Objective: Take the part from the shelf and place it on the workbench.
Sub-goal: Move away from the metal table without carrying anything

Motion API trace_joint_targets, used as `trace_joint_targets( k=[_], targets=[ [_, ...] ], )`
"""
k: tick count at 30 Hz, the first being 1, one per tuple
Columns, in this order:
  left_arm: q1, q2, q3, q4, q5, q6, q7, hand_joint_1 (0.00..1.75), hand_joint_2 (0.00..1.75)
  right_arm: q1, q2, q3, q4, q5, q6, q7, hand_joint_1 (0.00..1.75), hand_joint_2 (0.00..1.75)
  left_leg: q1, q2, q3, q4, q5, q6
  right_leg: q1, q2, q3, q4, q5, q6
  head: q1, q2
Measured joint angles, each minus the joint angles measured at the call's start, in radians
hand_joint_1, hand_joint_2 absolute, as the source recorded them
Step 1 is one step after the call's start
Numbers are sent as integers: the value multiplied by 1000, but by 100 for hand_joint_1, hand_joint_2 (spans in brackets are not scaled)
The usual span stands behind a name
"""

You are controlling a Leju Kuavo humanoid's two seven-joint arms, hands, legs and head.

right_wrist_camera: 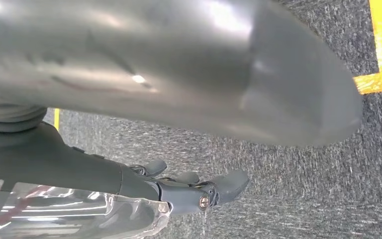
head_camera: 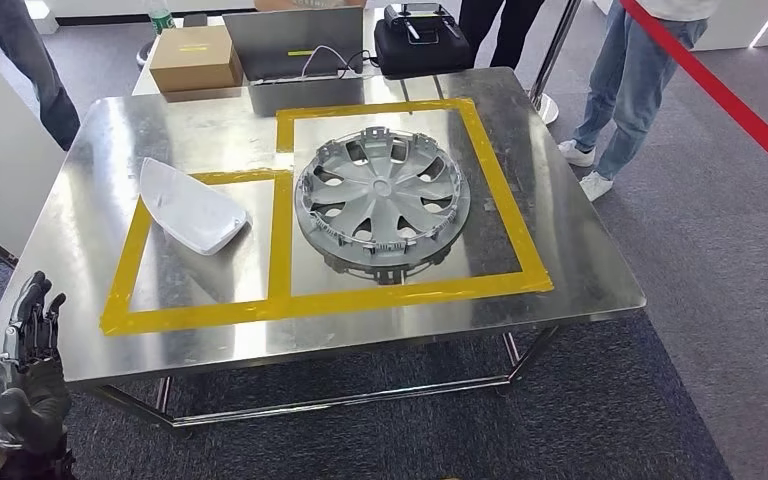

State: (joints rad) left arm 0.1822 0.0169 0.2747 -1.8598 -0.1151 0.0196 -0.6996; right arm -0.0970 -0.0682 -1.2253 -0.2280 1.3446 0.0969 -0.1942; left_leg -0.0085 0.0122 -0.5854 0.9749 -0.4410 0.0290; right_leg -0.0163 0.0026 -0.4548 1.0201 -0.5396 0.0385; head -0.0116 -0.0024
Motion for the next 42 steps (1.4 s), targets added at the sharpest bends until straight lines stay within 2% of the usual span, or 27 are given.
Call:
trace_joint_targets(
  k=[2,4,5,8,9,10,12,14,16,17,19,20,22,24,25,26,27,29,31,32,34,35,37,39,40,41,42],
  targets=[
    [4,-3,4,10,2,-11,0,0,0,-2,-2,4,0,0,0,0,0,0,-1,1,-9,6,12,-11,5,1,29,-60,-15,-11,0,0],
    [13,-4,7,21,3,-18,0,0,0,-2,-2,8,0,-1,0,1,0,0,2,-1,-17,9,16,-24,5,-1,14,-60,-4,-27,0,0],
    [19,-5,9,27,2,-20,0,0,0,-2,-2,9,1,-1,0,2,0,0,3,-3,-24,21,-3,-31,4,-3,5,-60,5,-37,-1,0],
    [33,-8,15,53,-26,-33,13,0,0,-3,0,13,1,-2,0,12,0,0,9,-8,-67,166,-146,-47,2,-8,-36,-60,38,-52,-7,0],
    [37,-11,18,65,-42,-46,15,0,0,-3,1,14,1,-2,0,15,0,0,10,-8,-81,231,-182,-50,2,-9,-52,-59,50,-53,-8,0],
    [42,-15,22,79,-60,-61,16,0,0,-3,2,15,1,-2,0,17,0,0,12,-8,-85,278,-193,-51,2,-10,-68,-57,62,-52,-8,0],
    [53,-25,37,109,-87,-92,9,0,0,-2,2,17,2,-2,0,17,0,0,14,-8,-45,276,-152,-51,1,-10,-98,-49,82,-48,-9,0],
    [59,-35,51,136,-110,-112,8,0,0,-2,2,21,2,-2,0,18,0,0,14,-9,60,145,-109,-48,1,-9,-122,-40,97,-40,-10,0],
    [61,-43,61,171,-130,-124,8,0,0,-4,3,24,3,-3,0,18,0,0,12,-11,155,5,-117,-39,4,-9,-136,-35,113,-28,-9,0],
    [62,-47,65,194,-140,-128,8,0,0,-5,3,24,3,-4,0,18,0,0,9,-13,173,-30,-125,-34,4,-9,-140,-35,122,-22,-9,0],
    [65,-57,74,258,-172,-134,5,0,0,-3,3,25,4,-9,0,18,0,0,7,-11,162,-42,-118,-17,2,-10,-147,-38,136,-9,-8,0],
    [66,-63,78,294,-192,-136,4,0,0,-2,3,26,5,-12,0,18,0,0,7,-8,152,-42,-108,-6,0,-9,-154,-28,123,-3,-8,0],
    [67,-76,82,365,-221,-133,3,0,0,0,3,26,6,-18,0,18,0,0,9,-3,128,-44,-86,11,-1,-8,-184,48,42,5,-4,0],
    [63,-86,87,436,-239,-131,2,0,0,2,2,26,6,-24,0,16,0,0,5,-1,101,-42,-64,18,-1,-7,-219,182,-52,10,-2,0],
    [60,-90,90,476,-251,-131,2,0,0,2,2,26,7,-28,0,15,0,0,3,0,87,-41,-53,19,-1,-7,-225,237,-70,11,-1,0],
    [57,-93,96,515,-266,-131,2,0,0,3,2,26,7,-31,0,13,0,0,1,1,72,-38,-43,19,-1,-7,-215,262,-63,10,-1,0],
    [54,-96,105,552,-282,-132,3,0,0,3,2,26,7,-33,-1,13,0,0,0,2,57,-34,-34,18,0,-7,-188,250,-39,7,-1,0],
    [44,-102,130,625,-321,-136,3,0,0,3,2,26,7,-36,-1,13,0,0,-2,1,33,-24,-19,14,2,-6,-85,126,8,-3,-1,0],
    [37,-107,160,693,-364,-143,2,0,0,2,3,26,7,-37,-2,14,0,0,-5,2,19,-14,-5,6,6,-4,16,-27,5,-12,-2,0],
    [33,-109,178,729,-385,-147,2,0,0,2,3,26,7,-37,-2,16,0,0,-6,3,13,-12,2,2,9,-4,41,-69,-3,-15,-2,0],
    [25,-111,216,811,-430,-148,1,0,0,5,7,26,8,-38,-2,24,0,0,-6,3,4,-10,15,-8,9,-5,35,-86,1,-26,-2,0],
    [20,-112,237,860,-458,-143,2,0,0,6,8,26,9,-38,-2,29,0,0,-5,0,-3,-4,6,-15,7,-6,25,-85,9,-33,-2,0],
    [4,-111,278,964,-512,-120,17,0,0,6,13,26,10,-37,1,34,0,0,-1,-8,-29,57,-63,-27,3,-9,-2,-82,29,-48,-5,0],
    [-22,-108,319,1080,-554,-83,52,0,0,6,16,26,11,-33,5,37,0,0,5,-11,-66,188,-159,-38,3,-12,-32,-74,47,-53,-9,0],
    [-39,-105,338,1142,-571,-61,78,0,0,6,19,27,12,-29,8,39,0,0,8,-11,-78,249,-185,-41,3,-14,-48,-70,56,-52,-9,0],
    [-55,-102,357,1200,-582,-40,105,0,0,6,21,28,12,-26,9,42,0,0,10,-11,-78,283,-186,-43,3,-16,-64,-65,65,-50,-9,0],
    [-70,-97,374,1254,-588,-20,135,0,0,5,23,30,13,-22,11,44,0,0,14,-11,-60,281,-166,-44,2,-17,-79,-60,74,-48,-9,0]
  ],
)
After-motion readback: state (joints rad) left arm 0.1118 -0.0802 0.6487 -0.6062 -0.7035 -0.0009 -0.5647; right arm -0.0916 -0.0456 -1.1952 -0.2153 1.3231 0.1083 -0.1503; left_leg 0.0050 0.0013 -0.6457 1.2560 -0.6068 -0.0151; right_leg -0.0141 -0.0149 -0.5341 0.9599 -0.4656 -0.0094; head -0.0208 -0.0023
